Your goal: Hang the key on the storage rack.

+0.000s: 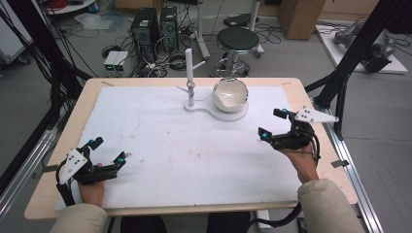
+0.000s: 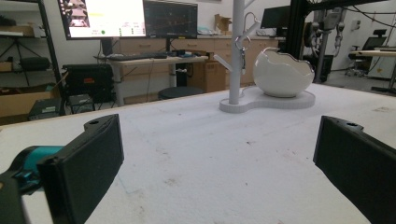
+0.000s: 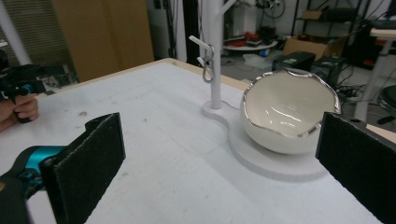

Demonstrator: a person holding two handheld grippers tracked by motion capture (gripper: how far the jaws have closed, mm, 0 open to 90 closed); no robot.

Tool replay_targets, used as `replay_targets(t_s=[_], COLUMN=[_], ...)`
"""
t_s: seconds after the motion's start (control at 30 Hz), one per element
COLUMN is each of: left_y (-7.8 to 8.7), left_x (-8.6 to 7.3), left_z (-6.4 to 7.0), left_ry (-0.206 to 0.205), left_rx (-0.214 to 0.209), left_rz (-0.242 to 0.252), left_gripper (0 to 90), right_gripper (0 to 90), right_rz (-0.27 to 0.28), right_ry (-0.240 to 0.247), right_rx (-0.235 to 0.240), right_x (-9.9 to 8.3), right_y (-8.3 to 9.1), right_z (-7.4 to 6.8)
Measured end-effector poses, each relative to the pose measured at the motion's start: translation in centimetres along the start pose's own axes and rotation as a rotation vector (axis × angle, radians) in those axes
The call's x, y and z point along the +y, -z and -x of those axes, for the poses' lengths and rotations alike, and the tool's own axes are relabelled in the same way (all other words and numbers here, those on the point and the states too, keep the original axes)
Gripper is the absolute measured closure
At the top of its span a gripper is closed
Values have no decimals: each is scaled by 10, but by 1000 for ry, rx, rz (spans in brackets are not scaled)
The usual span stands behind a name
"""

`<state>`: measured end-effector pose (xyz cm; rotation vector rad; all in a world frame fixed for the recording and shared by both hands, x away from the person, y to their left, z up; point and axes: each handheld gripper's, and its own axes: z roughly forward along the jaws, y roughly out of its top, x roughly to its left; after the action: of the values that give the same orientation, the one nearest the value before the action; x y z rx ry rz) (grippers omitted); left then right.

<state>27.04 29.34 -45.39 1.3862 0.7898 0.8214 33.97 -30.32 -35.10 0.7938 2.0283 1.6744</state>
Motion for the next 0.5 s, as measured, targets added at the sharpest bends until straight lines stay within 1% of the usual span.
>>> replay_targets(t_s=[0.03,0.07,0.1,0.13,0.2,0.27,0.3,0.33,0.37,0.43,0.47,0.5], left_y=[0,0,0,0,0,0,0,0,0,0,0,0], left_x=[0,0,0,0,0,0,0,0,0,0,0,0], left_z=[0,0,0,0,0,0,0,0,0,0,0,0], left_ry=[0,0,0,-1,-1,0,-1,0,0,-4,-3,-3], left_rx=[0,1,0,1,1,0,0,1,1,1,0,1], left_rz=[0,0,0,1,-1,2,4,2,3,2,3,2], left_gripper=[20,21,21,21,20,21,21,21,21,20,20,21], right_gripper=[4,4,4,4,4,4,4,4,4,4,4,4], right_rz=[3,8,33,33,81,113,127,127,129,120,120,118], right_ry=[16,37,72,72,96,103,95,95,91,62,62,41], right_rx=[-4,-19,-47,-47,-69,-92,-95,-95,-93,-98,-98,-90], right_x=[-7,-15,-31,-31,-46,-61,-73,-73,-78,-90,-90,-93], right_y=[3,6,11,11,16,18,17,17,16,12,12,11], right_z=[-1,-2,-4,-4,-6,-6,-6,-6,-5,-2,-2,-2])
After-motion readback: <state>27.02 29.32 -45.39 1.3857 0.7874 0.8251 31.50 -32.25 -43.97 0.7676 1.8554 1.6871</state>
